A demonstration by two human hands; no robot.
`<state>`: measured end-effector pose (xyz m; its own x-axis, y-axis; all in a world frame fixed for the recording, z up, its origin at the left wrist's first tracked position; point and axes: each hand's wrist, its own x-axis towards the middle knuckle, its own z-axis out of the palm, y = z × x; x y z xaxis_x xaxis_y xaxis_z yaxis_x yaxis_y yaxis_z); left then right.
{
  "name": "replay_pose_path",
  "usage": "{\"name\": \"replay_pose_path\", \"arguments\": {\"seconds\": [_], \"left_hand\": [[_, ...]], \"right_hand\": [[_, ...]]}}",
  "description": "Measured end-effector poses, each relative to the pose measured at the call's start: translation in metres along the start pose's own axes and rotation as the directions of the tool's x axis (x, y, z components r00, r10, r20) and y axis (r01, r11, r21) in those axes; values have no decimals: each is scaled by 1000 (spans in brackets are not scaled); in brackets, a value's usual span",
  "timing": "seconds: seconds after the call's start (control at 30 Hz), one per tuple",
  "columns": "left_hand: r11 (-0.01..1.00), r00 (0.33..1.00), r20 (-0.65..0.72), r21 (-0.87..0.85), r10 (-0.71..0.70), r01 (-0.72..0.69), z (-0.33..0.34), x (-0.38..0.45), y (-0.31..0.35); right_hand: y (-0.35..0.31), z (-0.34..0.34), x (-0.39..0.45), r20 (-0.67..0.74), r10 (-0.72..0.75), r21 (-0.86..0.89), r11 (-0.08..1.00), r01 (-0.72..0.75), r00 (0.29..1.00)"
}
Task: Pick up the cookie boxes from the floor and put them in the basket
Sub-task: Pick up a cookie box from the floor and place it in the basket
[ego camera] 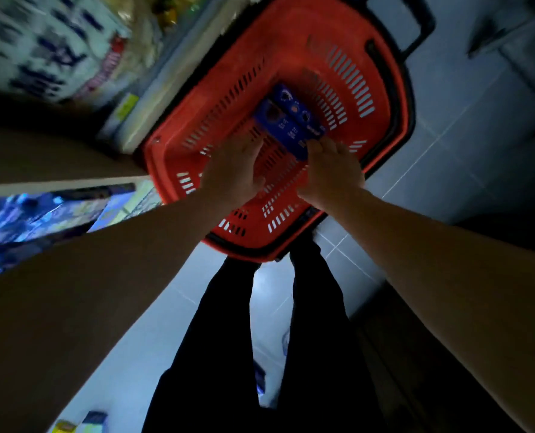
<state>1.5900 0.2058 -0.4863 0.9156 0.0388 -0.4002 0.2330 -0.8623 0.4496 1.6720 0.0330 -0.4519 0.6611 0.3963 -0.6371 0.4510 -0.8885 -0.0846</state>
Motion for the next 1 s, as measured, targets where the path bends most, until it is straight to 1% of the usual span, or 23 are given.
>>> {"name": "replay_pose_path", "arguments": {"seconds": [0.1, 0.2, 0.27, 0.33, 0.43, 0.53, 0.6, 0.67, 0.73, 0.77, 0.83, 0.9, 0.93, 1.0], "left_hand": [[989, 990, -26, -50, -138, 136, -36, -49, 35], [951, 955, -113, -181, -275, 252, -61, -92, 68], [903, 908, -158, -264, -387, 339, -68, -124, 87], [866, 866, -188, -300, -464, 399, -65, -148, 101], [758, 763, -190, -403, -618, 513, -60, -187, 124], [630, 631, -212, -529, -747, 569, -51, -236, 145], [569, 563, -205, -555, -800, 606, -41, -263, 155], [480, 459, -197, -582, -866, 657, -29, -294, 163], [387, 365, -174, -637, -915, 667, -18, -323, 169], [351, 329, -164, -663, -930, 661, -13, -335, 172], [268, 228, -154, -713, -961, 648, 0, -368, 180], [176, 112, -135, -747, -984, 641, 16, -402, 187], [132, 68, -115, -762, -991, 634, 23, -415, 191], [23, -34, -53, -811, -998, 584, 45, -449, 198]], "right_hand": [[-9, -35, -48, -4, -68, -32, 997, 68, 998], [-17, -61, -88, -27, -173, -75, 982, 171, 984], [-22, -72, -112, -39, -261, -112, 960, 255, 965], [-24, -79, -126, -48, -326, -147, 937, 316, 944], [-27, -87, -148, -35, -451, -227, 873, 432, 892], [-38, -89, -176, -4, -627, -311, 741, 595, 779], [-46, -86, -192, 21, -703, -357, 659, 662, 711], [-61, -79, -211, 94, -775, -416, 540, 732, 625], [-78, -71, -228, 175, -818, -468, 420, 777, 548], [-87, -67, -236, 203, -834, -482, 370, 794, 512], [-111, -54, -255, 273, -868, -507, 237, 829, 415], [-137, -37, -276, 349, -875, -519, 118, 847, 335], [-149, -29, -285, 385, -870, -523, 70, 849, 309], [-174, -6, -311, 471, -850, -516, -49, 855, 235]]}}
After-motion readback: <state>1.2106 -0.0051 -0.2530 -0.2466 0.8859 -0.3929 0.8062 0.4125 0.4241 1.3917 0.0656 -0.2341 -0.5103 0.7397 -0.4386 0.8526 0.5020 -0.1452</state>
